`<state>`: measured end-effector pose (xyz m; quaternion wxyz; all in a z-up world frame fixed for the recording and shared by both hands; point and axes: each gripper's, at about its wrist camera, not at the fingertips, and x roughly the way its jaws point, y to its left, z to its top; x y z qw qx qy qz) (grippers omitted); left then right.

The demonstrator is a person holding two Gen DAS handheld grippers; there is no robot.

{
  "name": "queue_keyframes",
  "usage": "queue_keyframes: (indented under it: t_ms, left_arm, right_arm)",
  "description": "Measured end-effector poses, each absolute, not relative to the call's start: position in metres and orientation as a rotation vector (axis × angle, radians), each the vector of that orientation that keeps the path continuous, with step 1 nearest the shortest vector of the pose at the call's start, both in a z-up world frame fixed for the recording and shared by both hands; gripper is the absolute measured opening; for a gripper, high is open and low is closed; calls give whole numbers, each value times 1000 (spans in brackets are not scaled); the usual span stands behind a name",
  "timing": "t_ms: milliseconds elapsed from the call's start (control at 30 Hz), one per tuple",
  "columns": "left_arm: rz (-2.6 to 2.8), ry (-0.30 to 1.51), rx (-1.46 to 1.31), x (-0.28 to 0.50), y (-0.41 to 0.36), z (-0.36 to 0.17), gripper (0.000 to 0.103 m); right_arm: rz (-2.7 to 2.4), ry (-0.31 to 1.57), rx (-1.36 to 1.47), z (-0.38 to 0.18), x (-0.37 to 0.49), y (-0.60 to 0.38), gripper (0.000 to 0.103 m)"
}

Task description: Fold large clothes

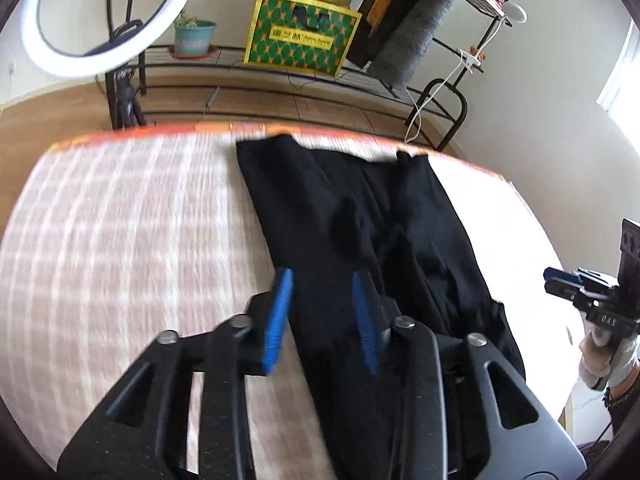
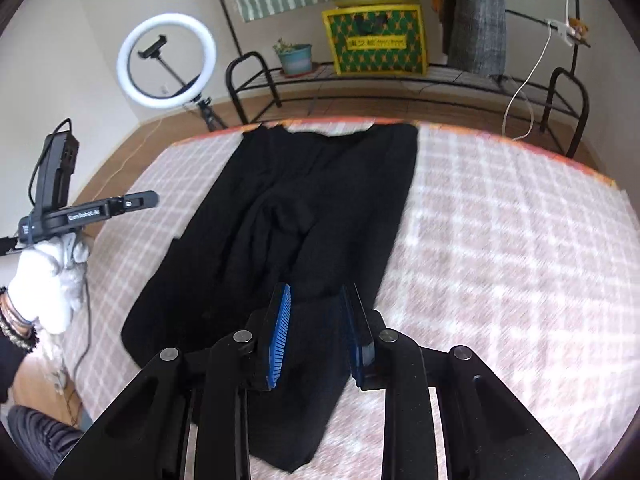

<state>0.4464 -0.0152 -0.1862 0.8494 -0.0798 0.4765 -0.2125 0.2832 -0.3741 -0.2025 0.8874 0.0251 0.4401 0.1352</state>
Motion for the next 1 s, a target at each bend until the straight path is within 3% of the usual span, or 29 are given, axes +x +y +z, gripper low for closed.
queue_keyframes:
  t_ms: [167,400,533,1000]
  left_arm:
    - [-429,987,-196,494,-4,-189,36]
    - [-400,1029,-222,549,-1,-229,39]
    - [-390,1048,-274,568,2,-250,49]
    - [-370,1056,-257,618,-29,-291,52]
  right_arm:
    - [233,881,64,-195,323,-400,35]
    - [176,897,75,-219,386,-422,36]
    - [190,909,118,-234,408,-431,36]
    - [212,945,205,-277,490,-434,38]
